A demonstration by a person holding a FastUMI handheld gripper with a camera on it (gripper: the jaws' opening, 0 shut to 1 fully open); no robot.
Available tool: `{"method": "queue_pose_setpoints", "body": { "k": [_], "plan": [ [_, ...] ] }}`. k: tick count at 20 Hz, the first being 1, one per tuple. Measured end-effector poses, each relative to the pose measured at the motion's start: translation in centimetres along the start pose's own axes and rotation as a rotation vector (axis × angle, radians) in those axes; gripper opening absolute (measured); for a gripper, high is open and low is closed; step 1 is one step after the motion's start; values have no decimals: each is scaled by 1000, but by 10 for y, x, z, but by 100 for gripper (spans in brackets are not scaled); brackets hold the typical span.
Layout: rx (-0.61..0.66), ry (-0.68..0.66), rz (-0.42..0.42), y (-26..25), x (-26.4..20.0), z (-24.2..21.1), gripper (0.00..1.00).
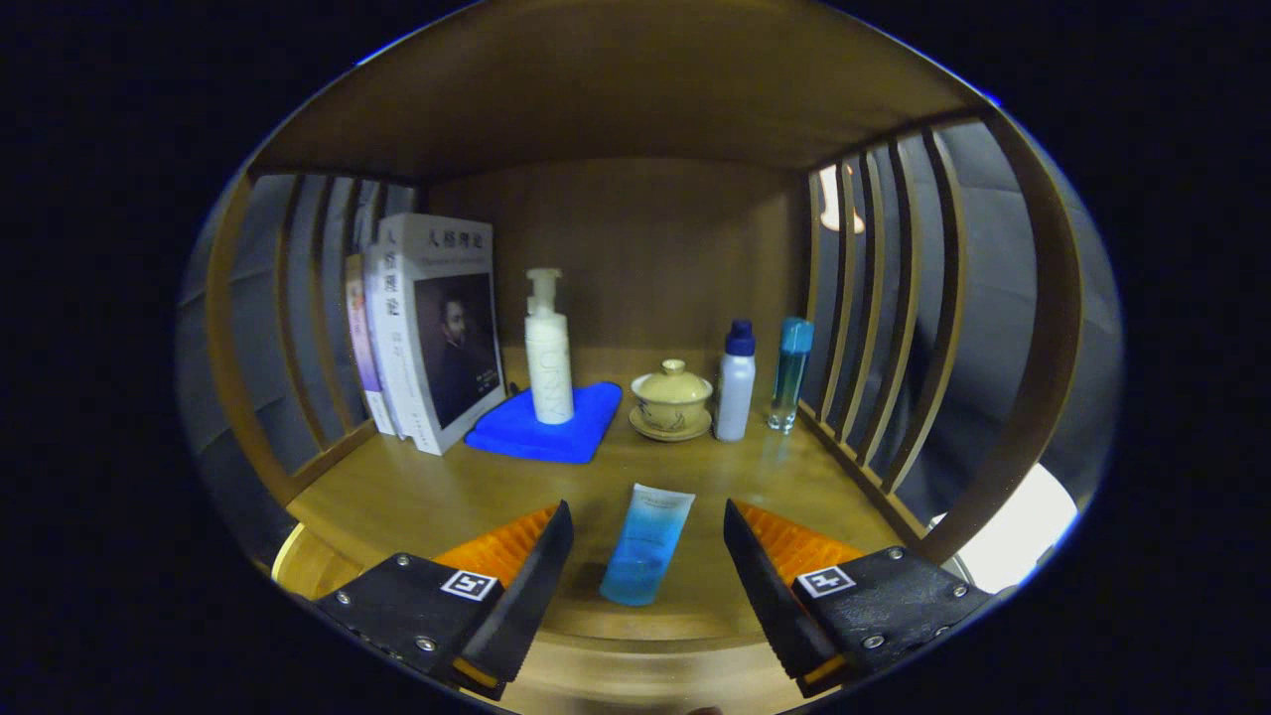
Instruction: Pull open the drawer, take out the items inside it, and place them on the countertop above the cabinet.
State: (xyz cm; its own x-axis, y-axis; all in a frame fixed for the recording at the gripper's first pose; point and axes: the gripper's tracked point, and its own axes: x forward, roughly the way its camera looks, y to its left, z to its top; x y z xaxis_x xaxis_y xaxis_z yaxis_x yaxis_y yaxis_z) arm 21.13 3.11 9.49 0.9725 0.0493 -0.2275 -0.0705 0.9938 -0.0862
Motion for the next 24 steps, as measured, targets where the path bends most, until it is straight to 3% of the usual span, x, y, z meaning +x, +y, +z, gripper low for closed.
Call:
{"method": "queue_pose_setpoints", "body": {
  "k": [4,24],
  "plan": [
    [40,-126,10,2,-40,10,94],
    [-21,-258,21,38,-163,-99,94]
  ]
}}
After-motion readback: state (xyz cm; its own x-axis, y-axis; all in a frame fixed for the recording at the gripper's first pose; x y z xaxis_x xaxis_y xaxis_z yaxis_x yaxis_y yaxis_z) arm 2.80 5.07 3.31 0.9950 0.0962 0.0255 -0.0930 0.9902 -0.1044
